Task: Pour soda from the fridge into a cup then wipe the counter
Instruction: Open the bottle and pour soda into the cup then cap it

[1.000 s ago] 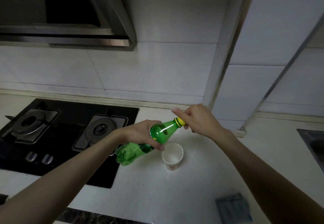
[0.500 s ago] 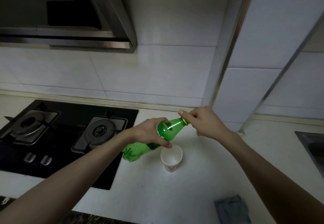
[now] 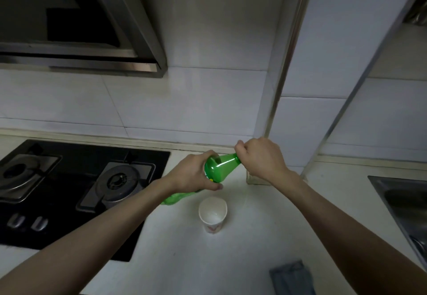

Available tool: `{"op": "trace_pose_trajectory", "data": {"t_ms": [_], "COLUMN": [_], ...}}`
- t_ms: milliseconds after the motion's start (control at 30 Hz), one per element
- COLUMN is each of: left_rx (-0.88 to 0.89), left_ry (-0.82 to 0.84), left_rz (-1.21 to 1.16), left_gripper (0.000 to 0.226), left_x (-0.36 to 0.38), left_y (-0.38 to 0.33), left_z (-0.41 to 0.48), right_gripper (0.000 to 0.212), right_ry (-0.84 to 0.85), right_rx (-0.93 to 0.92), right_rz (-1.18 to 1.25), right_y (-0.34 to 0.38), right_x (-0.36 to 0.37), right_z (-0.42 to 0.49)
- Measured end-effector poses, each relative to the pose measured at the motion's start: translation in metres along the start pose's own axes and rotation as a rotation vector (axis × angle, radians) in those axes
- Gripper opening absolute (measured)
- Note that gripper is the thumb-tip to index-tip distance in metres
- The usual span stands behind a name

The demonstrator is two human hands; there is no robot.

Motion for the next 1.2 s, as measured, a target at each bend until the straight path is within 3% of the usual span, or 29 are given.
{"op": "trace_pose_trajectory", "data": {"t_ms": [133,267,333,433,500,567,600,700,800,900,1000,1067,1200], "left_rx": [-0.028,-0.047,-0.013,0.015,0.008,0.006,-0.001,-0.017,0.012,0.010,-0.022,-0.033,-0.027], "left_ry": [0.030,0.237,0.303,0.070,-0.131,-0.217,-0.194,0.013,0.135,-0.078,-0.282,-0.218,0.088], "left_rz": [-0.123,-0.413,-0.411,-0.177,0.098,0.187,0.113,-0.287,-0.383,-0.196,0.120,0.005,-0.361], "left_gripper": [0.060,0.046,0.044,0.054,0.064,0.067,0.066,0.062,0.055,0.059,0.064,0.065,0.065], "left_x": [0.000,-0.006,-0.006,-0.008,-0.009,-0.008,-0.007,-0.012,-0.019,-0.021,-0.016,-0.012,-0.018], "left_y": [-0.001,-0.010,-0.014,-0.013,-0.014,-0.013,-0.011,-0.007,-0.010,-0.008,-0.007,-0.001,0.005], "left_z": [0.001,-0.004,-0.005,0.000,0.000,0.000,0.000,-0.001,-0.003,0.000,0.000,-0.001,-0.006], "right_gripper": [0.062,0.061,0.058,0.058,0.054,0.051,0.054,0.067,0.068,0.058,0.050,0.056,0.067], "right_ry": [0.055,-0.211,-0.255,-0.188,0.021,0.169,0.181,-0.070,-0.151,-0.108,0.111,0.159,-0.081], "right_rx": [0.057,-0.204,-0.292,-0.170,0.075,0.224,0.210,-0.088,-0.304,-0.136,0.147,0.141,-0.221], "right_rz": [0.003,-0.118,-0.087,-0.043,0.085,0.205,0.183,-0.042,-0.117,-0.049,0.138,0.112,-0.083], "right_y": [0.002,0.011,0.010,0.009,0.000,-0.005,-0.002,0.018,0.027,0.025,0.011,0.014,0.033], "right_x": [-0.012,-0.028,-0.030,-0.024,-0.012,-0.005,-0.008,-0.027,-0.034,-0.029,-0.011,-0.008,-0.024], "right_z": [0.002,0.002,0.003,0.003,0.009,0.011,0.011,0.011,0.017,0.022,0.026,0.023,0.018]}}
Point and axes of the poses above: each hand's wrist, its own z-axis towards the middle knuckle, its own x-axis out of the palm, y = z × x, the point moved 4 cm from there along z, towards the middle knuckle
